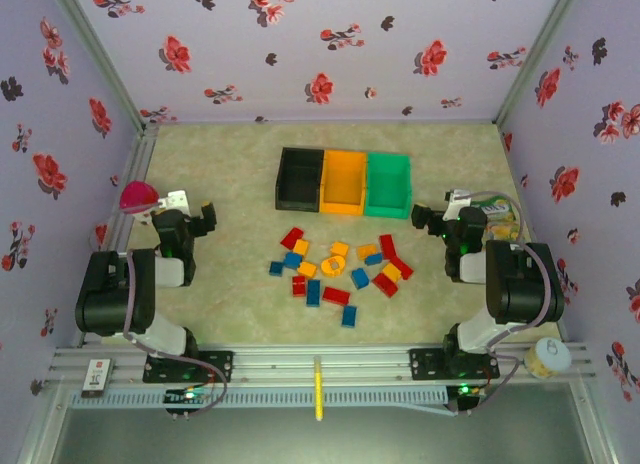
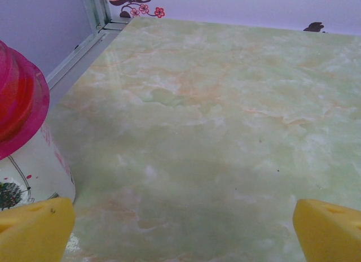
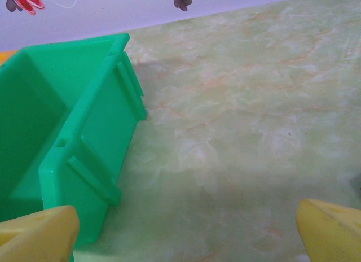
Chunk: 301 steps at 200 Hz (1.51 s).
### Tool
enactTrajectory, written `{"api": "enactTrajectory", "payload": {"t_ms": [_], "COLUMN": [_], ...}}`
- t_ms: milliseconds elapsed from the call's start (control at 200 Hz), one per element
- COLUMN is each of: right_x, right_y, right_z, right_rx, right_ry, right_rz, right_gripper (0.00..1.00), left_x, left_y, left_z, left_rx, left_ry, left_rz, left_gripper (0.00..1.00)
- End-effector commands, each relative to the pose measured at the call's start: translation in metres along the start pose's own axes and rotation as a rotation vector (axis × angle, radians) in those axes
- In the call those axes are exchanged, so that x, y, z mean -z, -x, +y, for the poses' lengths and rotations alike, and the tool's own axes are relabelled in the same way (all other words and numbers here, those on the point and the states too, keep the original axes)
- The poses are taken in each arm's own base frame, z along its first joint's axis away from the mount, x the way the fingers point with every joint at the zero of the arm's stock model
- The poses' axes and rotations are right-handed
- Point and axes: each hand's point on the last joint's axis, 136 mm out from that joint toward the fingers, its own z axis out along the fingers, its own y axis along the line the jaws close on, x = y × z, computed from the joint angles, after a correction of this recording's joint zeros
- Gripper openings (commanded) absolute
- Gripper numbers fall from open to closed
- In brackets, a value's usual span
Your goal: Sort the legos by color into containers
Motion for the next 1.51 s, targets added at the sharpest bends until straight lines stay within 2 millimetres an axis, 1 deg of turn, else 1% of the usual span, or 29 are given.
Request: {"api": "enactTrajectory", "payload": {"t_ms": [0,295,350,420,470,485,515,525,545,575,650,685,700,740,860,945,955,1020,1105,1160,1210,1260,1385,1425,1500], "right_x": [0.0,0.001,0.001,0.008,0.014,0.016,0.021,0.023,0.026,0.033,0.051,0.06,0.063,0.073,0.095,0.107,0.108,0.111,0.109,0.105,0.101,0.097,0.085,0.083,0.079], "right_y": [0.012,0.012,0.015,0.023,0.035,0.035,0.043,0.047,0.052,0.063,0.089,0.1,0.103,0.113,0.138,0.153,0.154,0.157,0.155,0.148,0.138,0.125,0.084,0.07,0.044], "right_z": [0.001,0.001,0.0,-0.004,-0.005,-0.005,-0.003,-0.002,-0.002,-0.001,0.002,0.001,0.001,0.004,0.026,0.043,0.045,0.057,0.073,0.084,0.093,0.102,0.112,0.116,0.122], "right_rx": [0.027,0.027,0.023,0.007,0.0,-0.003,-0.002,0.001,0.001,0.002,-0.012,-0.029,-0.032,-0.028,-0.001,-0.023,-0.025,-0.043,-0.07,-0.078,-0.076,-0.067,-0.067,-0.066,-0.062], "right_ry": [0.01,0.01,0.008,-0.027,-0.045,-0.047,-0.049,-0.051,-0.06,-0.074,-0.111,-0.152,-0.167,-0.187,-0.168,-0.124,-0.119,-0.078,-0.026,0.017,0.042,0.059,0.066,0.07,0.069], "right_rz": [-0.04,-0.043,-0.056,-0.065,-0.071,-0.058,-0.053,-0.058,-0.06,-0.074,-0.089,-0.076,-0.065,-0.047,-0.035,-0.041,-0.037,-0.011,0.058,0.116,0.174,0.232,0.392,0.442,0.537], "right_gripper": [0.99,0.99,0.99,0.99,0.99,0.99,0.99,0.99,0.99,0.99,0.99,0.99,0.99,0.99,0.99,0.99,0.99,0.99,0.99,0.99,0.99,0.99,0.99,0.99,0.97], "left_x": [-0.002,-0.002,0.0,0.007,0.015,0.018,0.024,0.025,0.031,0.038,0.055,0.064,0.066,0.075,0.1,0.115,0.115,0.122,0.131,0.138,0.143,0.146,0.144,0.143,0.144], "left_y": [0.007,0.007,0.009,0.02,0.035,0.04,0.051,0.052,0.064,0.077,0.108,0.123,0.127,0.143,0.183,0.204,0.202,0.215,0.229,0.236,0.239,0.239,0.23,0.225,0.217], "left_z": [0.0,0.0,0.0,-0.001,-0.001,0.0,0.004,0.005,0.007,0.009,0.007,0.002,0.001,-0.007,-0.031,-0.046,-0.048,-0.057,-0.07,-0.08,-0.086,-0.093,-0.105,-0.111,-0.123], "left_rx": [-0.023,-0.023,-0.024,-0.032,-0.035,-0.034,-0.019,-0.013,0.007,0.041,0.108,0.123,0.125,0.12,0.052,0.05,0.048,0.058,0.033,0.025,0.037,0.051,0.098,0.083,0.001], "left_ry": [-0.002,-0.002,-0.002,-0.003,0.007,0.012,0.033,0.04,0.05,0.061,0.051,0.037,0.035,0.013,-0.028,-0.073,-0.078,-0.097,-0.133,-0.162,-0.185,-0.215,-0.25,-0.272,-0.306], "left_rz": [-0.019,-0.019,-0.022,-0.026,-0.028,-0.028,-0.028,-0.024,-0.041,-0.05,-0.071,-0.083,-0.082,-0.089,-0.111,-0.085,-0.07,-0.038,-0.025,-0.043,-0.056,-0.047,0.013,0.036,0.083], "left_gripper": [1.0,1.0,1.0,1.0,1.0,1.0,1.0,1.0,1.0,1.0,1.0,1.0,1.0,1.0,1.0,1.0,1.0,1.0,1.0,1.0,1.0,1.0,1.0,1.0,1.0]}}
